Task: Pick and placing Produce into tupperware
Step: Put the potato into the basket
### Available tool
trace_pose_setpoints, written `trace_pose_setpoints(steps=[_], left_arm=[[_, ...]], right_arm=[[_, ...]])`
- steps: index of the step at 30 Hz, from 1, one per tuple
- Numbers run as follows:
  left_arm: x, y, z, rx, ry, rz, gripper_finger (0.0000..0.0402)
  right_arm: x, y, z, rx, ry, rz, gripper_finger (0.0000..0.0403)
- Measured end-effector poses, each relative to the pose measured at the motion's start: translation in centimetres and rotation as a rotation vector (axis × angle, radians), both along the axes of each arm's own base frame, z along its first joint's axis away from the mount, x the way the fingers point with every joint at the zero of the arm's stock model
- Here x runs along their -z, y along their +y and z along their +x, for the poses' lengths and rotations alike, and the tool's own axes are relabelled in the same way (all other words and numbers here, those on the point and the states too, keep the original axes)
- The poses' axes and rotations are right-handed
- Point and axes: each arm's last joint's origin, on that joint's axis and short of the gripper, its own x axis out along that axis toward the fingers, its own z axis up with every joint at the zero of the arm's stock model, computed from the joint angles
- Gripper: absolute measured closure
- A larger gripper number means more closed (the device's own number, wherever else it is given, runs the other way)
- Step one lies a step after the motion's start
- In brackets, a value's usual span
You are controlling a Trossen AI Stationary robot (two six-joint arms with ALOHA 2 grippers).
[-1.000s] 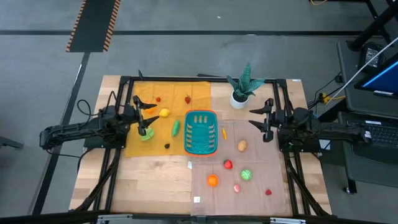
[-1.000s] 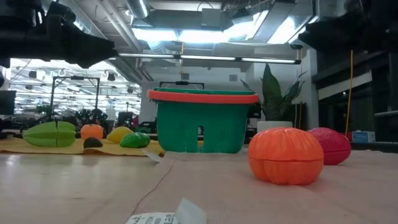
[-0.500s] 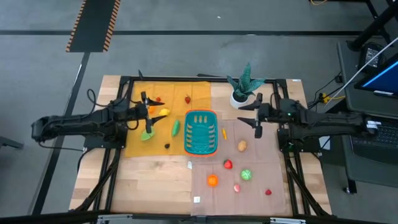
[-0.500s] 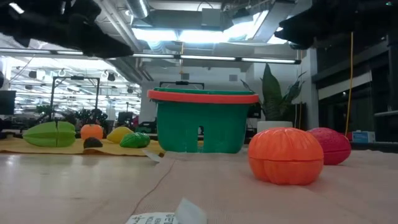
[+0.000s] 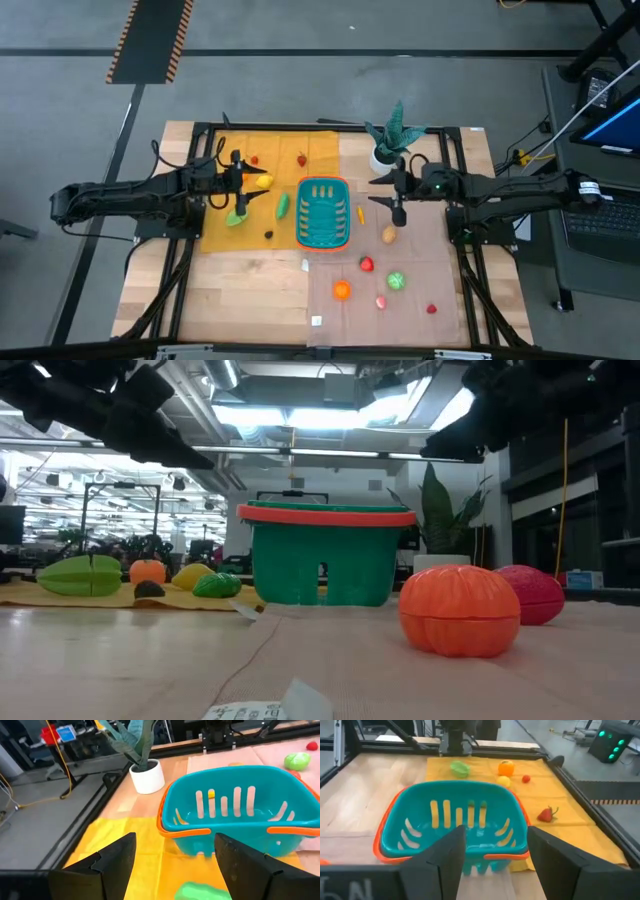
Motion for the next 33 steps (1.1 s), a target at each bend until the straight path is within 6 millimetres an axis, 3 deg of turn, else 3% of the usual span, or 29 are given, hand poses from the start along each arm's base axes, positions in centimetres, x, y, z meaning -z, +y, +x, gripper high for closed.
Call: trace_pose_setpoints(steps=[12,21,33], left_arm=[[0.0,0.3,-0.1,-0.096,0.005,0.023,0.0140],[0.0,0.5,-0.2,-0.166,0.011,0.044,0.0140],[0.0,0.5,-0.2,-0.181,-0.006,0.004,0.0140]], right_arm=[[-3.6,1.7,-0.4,-0.106,0.296,-0.029,0.0190],[-0.7,2.3,0.8,-0.135,0.535,-0.168,0.0190],[2.4,3.6,1.0,-0.168,0.793,-0.133,0.0190]])
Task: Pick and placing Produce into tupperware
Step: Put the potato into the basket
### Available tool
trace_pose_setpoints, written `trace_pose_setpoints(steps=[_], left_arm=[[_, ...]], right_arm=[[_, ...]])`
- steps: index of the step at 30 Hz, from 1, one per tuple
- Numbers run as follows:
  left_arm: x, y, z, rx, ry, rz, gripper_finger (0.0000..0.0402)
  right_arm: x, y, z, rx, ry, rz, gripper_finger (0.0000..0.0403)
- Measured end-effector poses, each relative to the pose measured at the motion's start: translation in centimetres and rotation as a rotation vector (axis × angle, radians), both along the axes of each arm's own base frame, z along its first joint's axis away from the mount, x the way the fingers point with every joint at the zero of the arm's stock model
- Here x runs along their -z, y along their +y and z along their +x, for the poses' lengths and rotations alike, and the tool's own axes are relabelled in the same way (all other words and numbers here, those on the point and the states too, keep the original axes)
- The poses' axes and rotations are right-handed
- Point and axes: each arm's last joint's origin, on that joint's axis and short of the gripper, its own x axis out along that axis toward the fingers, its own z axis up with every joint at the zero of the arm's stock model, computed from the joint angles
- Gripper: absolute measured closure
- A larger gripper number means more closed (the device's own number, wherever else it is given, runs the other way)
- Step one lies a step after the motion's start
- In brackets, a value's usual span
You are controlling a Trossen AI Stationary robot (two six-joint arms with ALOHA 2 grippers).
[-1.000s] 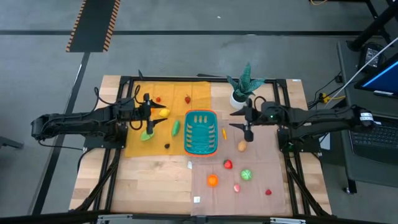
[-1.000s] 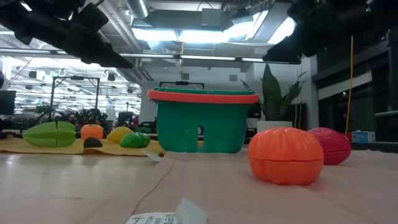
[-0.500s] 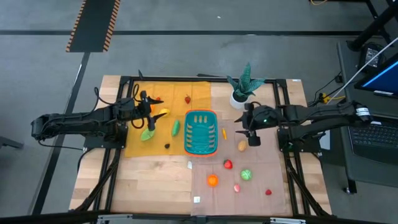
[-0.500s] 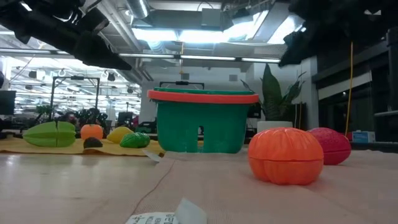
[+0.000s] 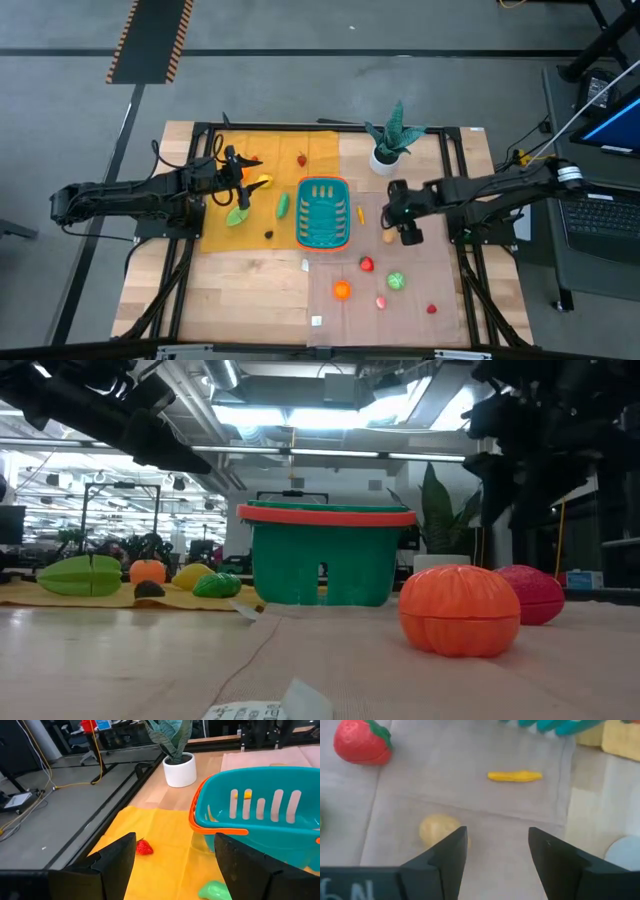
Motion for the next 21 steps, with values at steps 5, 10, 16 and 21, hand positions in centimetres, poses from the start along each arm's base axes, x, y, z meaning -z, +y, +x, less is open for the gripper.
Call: trace_pose_setpoints(steps=[5,10,16,21], left_arm=[[0.0,0.0,0.0,-0.001,-0.001,-0.001,0.0140],[-0.1,0.0,0.0,0.000,-0.011,0.003,0.0140],[-0.1,0.0,0.0,0.000,-0.011,0.003,0.0140],[-0.1,0.0,0.0,-0.001,-0.011,0.003,0.0140]], right_arm=[[0.4,0.9,-0.1,0.061,0.025,0.049,0.0190],[0.5,2.1,-0.2,-0.010,0.040,0.038,0.0190],[1.7,3.1,0.0,-0.077,0.113,0.006,0.0190],[3.6,3.6,0.5,-0.131,0.225,-0.083,0.0190]])
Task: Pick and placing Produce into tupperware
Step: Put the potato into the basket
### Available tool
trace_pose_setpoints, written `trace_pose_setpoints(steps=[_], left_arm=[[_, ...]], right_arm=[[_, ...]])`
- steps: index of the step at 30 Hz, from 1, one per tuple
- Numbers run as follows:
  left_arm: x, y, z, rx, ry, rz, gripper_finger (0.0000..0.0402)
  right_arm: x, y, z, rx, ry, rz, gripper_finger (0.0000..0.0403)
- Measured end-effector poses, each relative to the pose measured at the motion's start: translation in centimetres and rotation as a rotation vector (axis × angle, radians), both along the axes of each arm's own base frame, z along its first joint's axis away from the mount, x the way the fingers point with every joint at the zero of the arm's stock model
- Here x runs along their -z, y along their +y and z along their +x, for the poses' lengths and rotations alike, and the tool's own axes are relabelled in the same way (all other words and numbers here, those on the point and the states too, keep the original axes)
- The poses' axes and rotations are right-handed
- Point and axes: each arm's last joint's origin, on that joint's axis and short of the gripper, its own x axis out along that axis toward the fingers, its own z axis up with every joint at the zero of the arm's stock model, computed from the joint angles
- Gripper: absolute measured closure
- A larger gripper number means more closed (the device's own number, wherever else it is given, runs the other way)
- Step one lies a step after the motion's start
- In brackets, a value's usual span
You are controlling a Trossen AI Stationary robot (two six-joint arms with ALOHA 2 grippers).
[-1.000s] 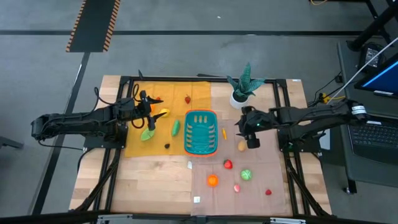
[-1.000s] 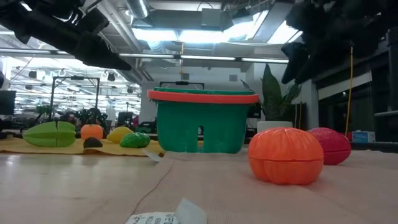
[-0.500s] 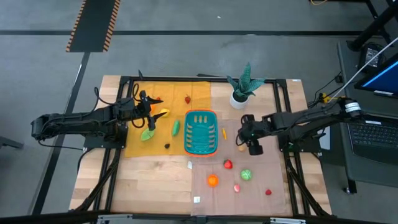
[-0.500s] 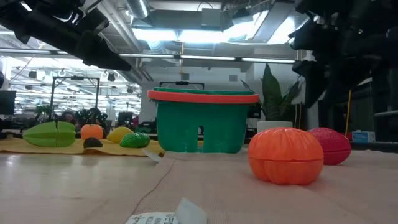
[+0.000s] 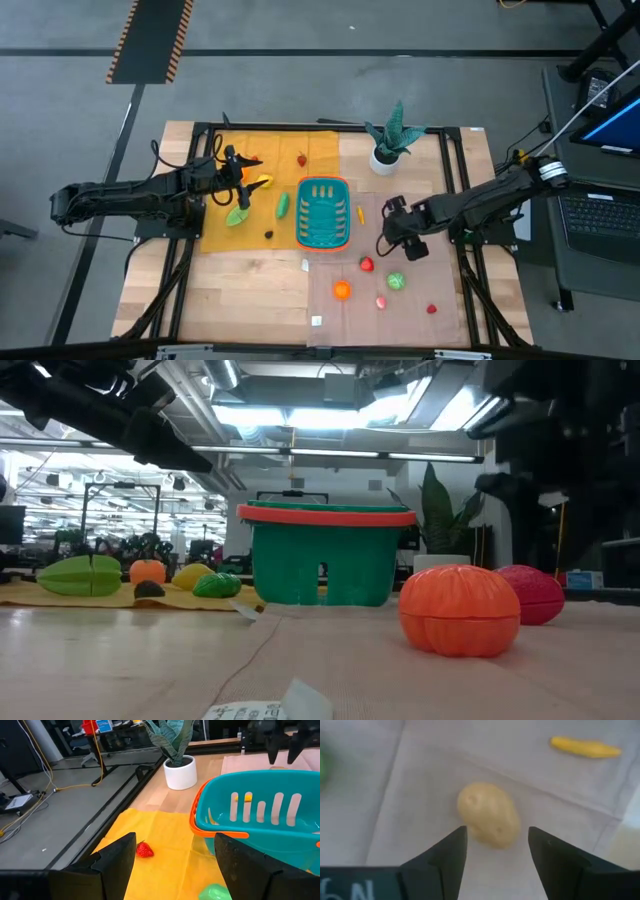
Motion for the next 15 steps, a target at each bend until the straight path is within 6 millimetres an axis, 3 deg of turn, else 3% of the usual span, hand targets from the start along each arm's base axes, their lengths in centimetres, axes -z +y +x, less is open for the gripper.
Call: trace_pose_setpoints(steps=[7,15], left_arm=[[0.0,0.0,0.0,0.000,0.000,0.000,0.0140],[0.0,0.0,0.0,0.000,0.002,-0.001,0.0140]], right_arm=[[1.7,0.3,0.9,0.000,0.041,-0.013,0.0190],[2.0,0.5,1.7,-0.002,-0.006,-0.001,0.0190]])
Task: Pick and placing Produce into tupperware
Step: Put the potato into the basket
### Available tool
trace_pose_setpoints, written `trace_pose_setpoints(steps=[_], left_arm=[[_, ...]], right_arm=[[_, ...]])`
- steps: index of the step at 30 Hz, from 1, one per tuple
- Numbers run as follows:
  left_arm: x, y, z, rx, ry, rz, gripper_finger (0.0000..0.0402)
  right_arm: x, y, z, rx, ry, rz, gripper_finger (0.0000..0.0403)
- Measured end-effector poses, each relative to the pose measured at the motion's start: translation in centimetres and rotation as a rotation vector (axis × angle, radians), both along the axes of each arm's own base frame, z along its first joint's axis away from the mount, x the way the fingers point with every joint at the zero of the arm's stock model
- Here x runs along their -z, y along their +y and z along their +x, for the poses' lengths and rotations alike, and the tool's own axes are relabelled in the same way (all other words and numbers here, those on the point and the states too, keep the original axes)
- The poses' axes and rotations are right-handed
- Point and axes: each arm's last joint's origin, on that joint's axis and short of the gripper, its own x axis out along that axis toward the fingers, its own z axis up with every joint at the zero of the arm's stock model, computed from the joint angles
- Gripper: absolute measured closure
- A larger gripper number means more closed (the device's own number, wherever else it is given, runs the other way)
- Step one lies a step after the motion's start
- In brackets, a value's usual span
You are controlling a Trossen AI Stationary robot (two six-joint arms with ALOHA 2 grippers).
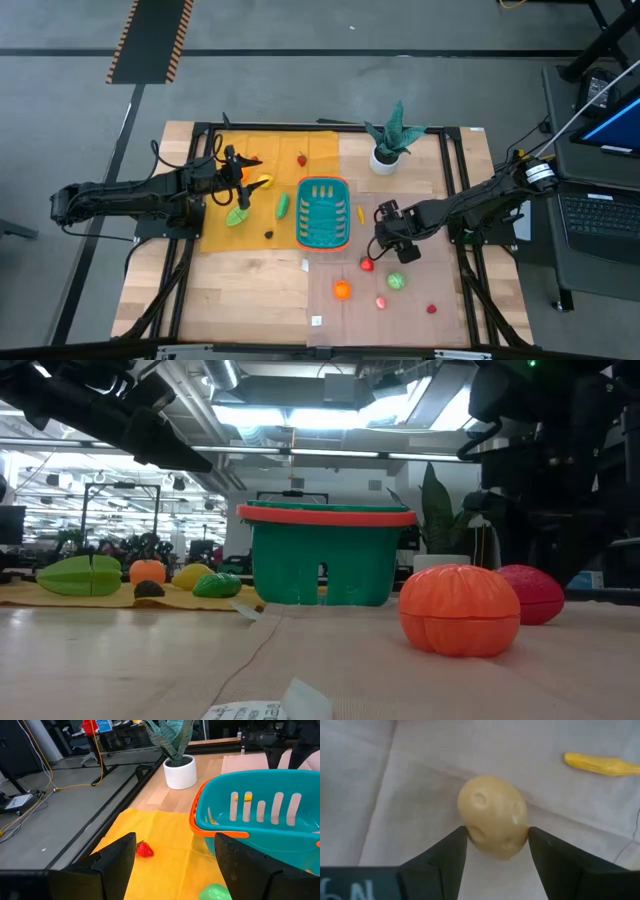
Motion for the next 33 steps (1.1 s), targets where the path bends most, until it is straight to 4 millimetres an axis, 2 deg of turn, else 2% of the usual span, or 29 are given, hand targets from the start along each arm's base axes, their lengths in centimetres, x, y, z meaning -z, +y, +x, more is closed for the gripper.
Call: trace_pose_setpoints(steps=[11,20,33], left_arm=[[0.02,0.00,-0.01,0.000,0.003,-0.001,0.0140],[0.03,0.00,-0.01,0.000,0.003,-0.001,0.0140],[0.03,0.00,-0.01,0.000,0.003,-0.001,0.0140]], right_arm=[[-0.02,0.24,0.24,-0.016,-0.012,0.067,0.0190],[0.10,-0.04,-0.05,0.104,-0.001,0.027,0.0190],[0.09,-0.03,0.00,0.103,-0.006,0.028,0.0190]])
